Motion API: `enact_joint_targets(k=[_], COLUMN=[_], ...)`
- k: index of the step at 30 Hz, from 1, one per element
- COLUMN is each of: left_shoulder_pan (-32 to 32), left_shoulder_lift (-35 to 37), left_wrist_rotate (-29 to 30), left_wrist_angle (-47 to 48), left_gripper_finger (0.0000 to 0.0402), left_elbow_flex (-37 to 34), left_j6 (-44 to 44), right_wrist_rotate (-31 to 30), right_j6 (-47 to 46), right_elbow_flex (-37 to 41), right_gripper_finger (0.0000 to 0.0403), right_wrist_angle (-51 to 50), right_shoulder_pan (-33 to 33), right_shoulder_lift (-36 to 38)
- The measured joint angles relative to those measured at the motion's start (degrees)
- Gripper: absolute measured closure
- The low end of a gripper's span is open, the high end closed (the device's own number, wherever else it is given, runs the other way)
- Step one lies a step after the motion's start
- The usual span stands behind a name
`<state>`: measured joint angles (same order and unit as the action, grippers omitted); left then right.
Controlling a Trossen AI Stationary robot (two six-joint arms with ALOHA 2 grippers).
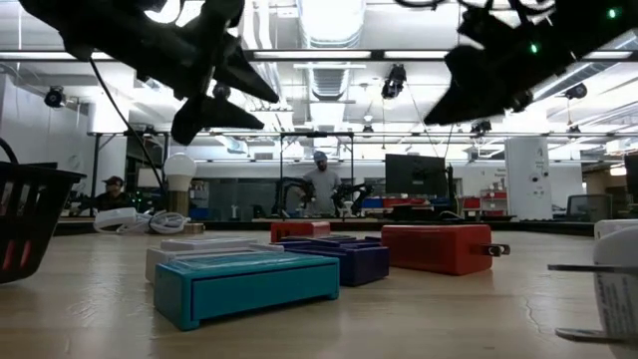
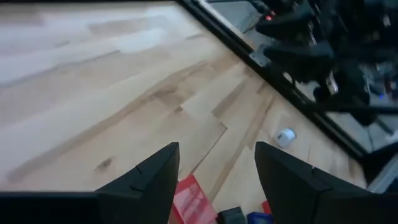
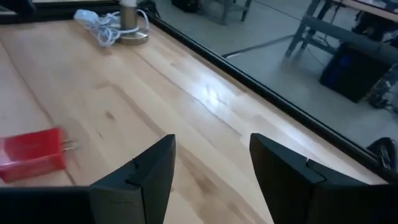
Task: Pick & Place Office items
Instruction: Put the top red charger adapter into the black basket
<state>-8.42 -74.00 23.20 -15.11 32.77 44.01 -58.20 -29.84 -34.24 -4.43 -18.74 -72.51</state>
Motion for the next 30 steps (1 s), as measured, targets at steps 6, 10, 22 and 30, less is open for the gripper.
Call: enact_joint_targets(k=[6, 10, 22, 30], left_shoulder_pan=[0.23, 0.08, 0.28, 0.38], left_shoulder_lift=[-0.04, -0.04, -14.97, -29.25], left_wrist_rotate=[-0.24, -0.28, -8.94, -13.38], left_wrist_angle=[0.83, 5.31, 29.26, 47.60], left_gripper_finger=[0.0190, 0.0199, 0.0218, 0.0218], left_elbow_flex=[1.11, 4.22, 23.35, 35.83], left_j6=[8.65, 10.53, 15.61, 17.22], right_wrist_rotate=[-4.56, -9.14, -11.42, -10.55], right_j6=[0.20, 0.45, 1.98, 1.98], right_elbow_flex=[1.59, 1.38, 1.02, 1.28], right_gripper_finger=[0.0199, 0.0199, 0.0199, 0.0199], right_wrist_angle=[1.53, 1.77, 1.71, 1.68], right_shoulder_pan=[0.04, 0.04, 0.00, 0.00], right_shoulder_lift=[0.03, 0.03, 0.05, 0.05])
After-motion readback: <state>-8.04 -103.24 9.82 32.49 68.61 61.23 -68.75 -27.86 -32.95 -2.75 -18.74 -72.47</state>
